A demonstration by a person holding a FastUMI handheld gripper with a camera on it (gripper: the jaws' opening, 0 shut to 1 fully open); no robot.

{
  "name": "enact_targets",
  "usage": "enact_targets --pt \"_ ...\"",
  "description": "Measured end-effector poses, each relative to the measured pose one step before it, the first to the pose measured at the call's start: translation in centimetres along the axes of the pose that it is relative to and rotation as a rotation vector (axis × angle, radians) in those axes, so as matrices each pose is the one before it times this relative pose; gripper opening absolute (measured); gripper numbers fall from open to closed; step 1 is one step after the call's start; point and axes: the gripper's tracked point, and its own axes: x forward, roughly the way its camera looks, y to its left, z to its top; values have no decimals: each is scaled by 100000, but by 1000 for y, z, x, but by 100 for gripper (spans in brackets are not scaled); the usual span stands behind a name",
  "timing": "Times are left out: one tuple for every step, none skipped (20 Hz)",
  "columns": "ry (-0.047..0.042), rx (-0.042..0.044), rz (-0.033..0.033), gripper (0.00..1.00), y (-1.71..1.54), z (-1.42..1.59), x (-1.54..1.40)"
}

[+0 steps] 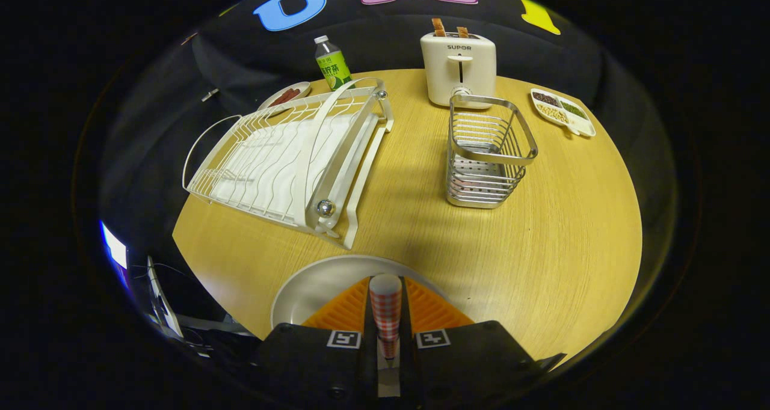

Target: Take the plate from the dish rack, then take the spoon from the basket and place it into the plate.

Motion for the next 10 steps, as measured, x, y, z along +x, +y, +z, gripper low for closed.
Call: enact_targets --pt "-571 -75 1103 34 185 92 -122" --pt "-1852 -664 546 42 131 282 -181" --pt "-2138 -1102 -27 71 6 476 -191" --pt "-1895 -1229 -136 83 71 322 -190" --pt "-2096 -1359 -686 92 -209 366 -321" --pt "-2121 -916 79 96 -40 559 -373" --pt "-2603 -29 -360 100 -115 548 -298" --pt "-2490 374 -65 99 -106 693 -311" --pt "-2516 377 -364 99 -67 687 -381" --pt "-2386 77 -320 99 -82 779 -347"
